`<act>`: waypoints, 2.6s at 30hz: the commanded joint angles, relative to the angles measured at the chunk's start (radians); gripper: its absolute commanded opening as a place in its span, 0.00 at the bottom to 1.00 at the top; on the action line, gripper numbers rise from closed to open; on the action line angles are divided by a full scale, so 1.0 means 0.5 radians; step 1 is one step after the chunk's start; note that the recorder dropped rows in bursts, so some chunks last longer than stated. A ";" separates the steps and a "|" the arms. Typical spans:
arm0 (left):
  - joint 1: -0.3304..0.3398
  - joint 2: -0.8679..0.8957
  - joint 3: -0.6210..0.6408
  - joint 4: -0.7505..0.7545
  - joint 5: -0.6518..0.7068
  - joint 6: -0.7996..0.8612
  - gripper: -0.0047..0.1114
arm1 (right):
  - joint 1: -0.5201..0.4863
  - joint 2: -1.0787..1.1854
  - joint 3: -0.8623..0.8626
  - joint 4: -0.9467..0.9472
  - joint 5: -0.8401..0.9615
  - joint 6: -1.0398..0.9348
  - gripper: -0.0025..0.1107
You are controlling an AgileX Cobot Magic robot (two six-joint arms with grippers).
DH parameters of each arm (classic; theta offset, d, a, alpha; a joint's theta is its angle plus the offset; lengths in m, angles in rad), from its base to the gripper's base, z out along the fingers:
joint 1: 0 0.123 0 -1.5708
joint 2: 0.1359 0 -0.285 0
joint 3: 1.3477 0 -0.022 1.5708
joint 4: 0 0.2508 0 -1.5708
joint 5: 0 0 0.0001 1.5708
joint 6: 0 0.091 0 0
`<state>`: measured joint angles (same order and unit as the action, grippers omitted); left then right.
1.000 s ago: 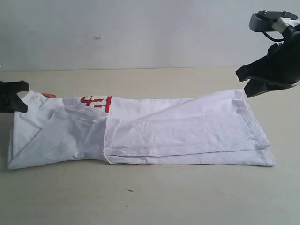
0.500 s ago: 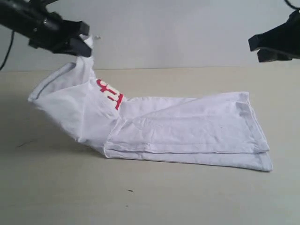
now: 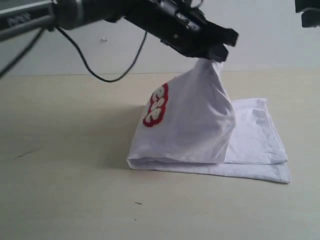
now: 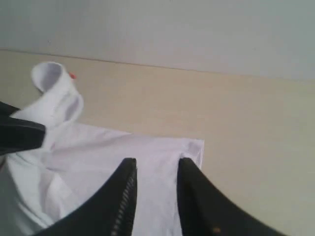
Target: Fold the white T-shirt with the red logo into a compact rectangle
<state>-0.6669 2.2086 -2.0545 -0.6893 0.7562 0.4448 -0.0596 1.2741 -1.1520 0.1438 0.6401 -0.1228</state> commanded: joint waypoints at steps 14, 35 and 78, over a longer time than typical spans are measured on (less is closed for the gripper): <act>0.061 -0.043 -0.169 0.538 0.112 -0.352 0.54 | 0.004 0.344 0.037 0.013 0.122 -0.013 0.41; 0.467 -0.191 -0.044 0.778 0.539 -0.325 0.37 | -0.138 1.476 -0.089 0.463 -0.257 -0.429 0.52; 0.742 -0.387 0.532 0.516 0.121 -0.077 0.04 | -0.020 1.386 -0.184 1.724 -2.056 -2.751 0.46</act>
<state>-0.2956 2.0279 -1.7907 -0.4275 0.8226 0.3965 -0.0672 1.9662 -1.2372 0.9350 -0.3709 -1.4730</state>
